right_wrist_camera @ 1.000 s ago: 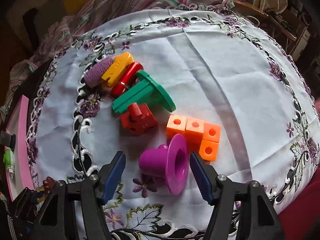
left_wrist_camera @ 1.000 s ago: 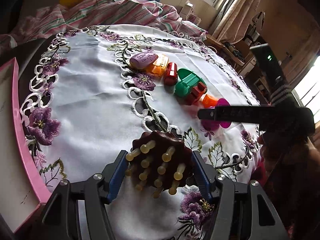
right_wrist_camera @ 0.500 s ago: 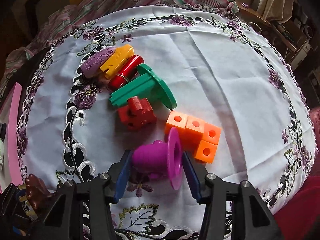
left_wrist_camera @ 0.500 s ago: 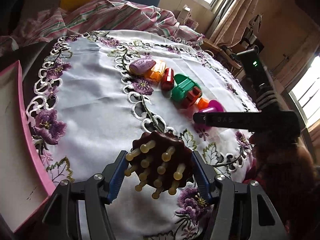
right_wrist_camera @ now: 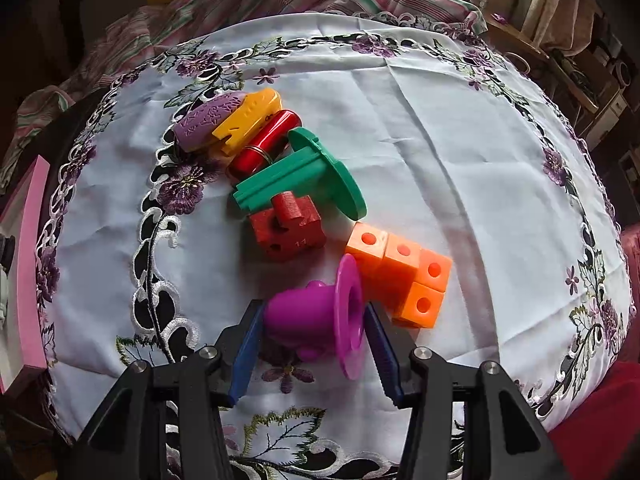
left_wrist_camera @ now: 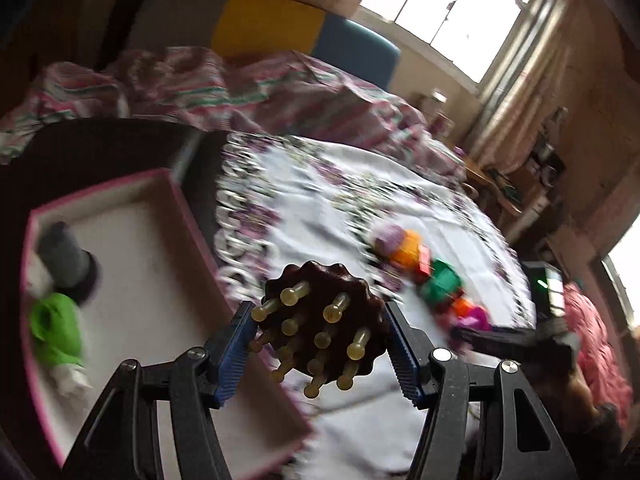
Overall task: Organize rigid objects
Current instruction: 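Carry the brush into the tray and open the left gripper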
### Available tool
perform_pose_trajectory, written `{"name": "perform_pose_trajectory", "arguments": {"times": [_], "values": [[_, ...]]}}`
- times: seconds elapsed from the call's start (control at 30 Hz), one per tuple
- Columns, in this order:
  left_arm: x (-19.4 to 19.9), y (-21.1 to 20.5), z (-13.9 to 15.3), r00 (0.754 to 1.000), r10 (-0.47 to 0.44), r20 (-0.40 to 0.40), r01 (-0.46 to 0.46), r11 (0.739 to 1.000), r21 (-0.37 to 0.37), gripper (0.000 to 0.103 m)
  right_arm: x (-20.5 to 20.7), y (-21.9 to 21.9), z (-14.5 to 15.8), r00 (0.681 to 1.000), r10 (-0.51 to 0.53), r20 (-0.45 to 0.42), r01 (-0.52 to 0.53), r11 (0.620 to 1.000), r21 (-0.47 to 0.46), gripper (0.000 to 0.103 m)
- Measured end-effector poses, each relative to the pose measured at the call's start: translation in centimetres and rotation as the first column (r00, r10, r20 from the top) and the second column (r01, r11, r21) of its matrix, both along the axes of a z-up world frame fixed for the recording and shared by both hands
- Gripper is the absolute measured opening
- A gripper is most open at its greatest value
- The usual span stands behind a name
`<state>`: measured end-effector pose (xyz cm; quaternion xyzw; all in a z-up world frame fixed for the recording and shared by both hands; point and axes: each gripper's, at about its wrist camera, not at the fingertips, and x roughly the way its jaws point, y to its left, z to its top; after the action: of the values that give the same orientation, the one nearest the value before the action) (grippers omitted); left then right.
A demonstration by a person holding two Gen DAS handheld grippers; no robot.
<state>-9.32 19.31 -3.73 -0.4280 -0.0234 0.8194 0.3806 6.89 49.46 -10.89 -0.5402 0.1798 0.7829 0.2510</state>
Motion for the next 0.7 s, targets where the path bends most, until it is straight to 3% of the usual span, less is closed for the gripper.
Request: {"name": "perform_pose_trajectory", "arguments": {"times": [0.27, 0.5, 0.7], "values": [[-8.4, -3.9, -4.0, 0.981, 0.19, 0.032, -0.185, 0.977, -0.103, 0.064, 0.2, 0.0, 0.0, 1.0, 0.016, 0.0, -0.016, 1.0, 0.005, 0.051], [-11.3, -3.5, -6.4, 0.972, 0.23, 0.048, -0.219, 0.961, -0.168, 0.064, 0.1, 0.1, 0.0, 1.0, 0.022, 0.006, -0.022, 1.0, 0.011, 0.051], [-11.9, -3.6, -5.7, 0.968, 0.252, 0.002, -0.248, 0.953, -0.172, 0.066, -0.8, -0.4, -0.4, 1.0, 0.026, 0.011, -0.026, 1.0, 0.018, 0.051]]}}
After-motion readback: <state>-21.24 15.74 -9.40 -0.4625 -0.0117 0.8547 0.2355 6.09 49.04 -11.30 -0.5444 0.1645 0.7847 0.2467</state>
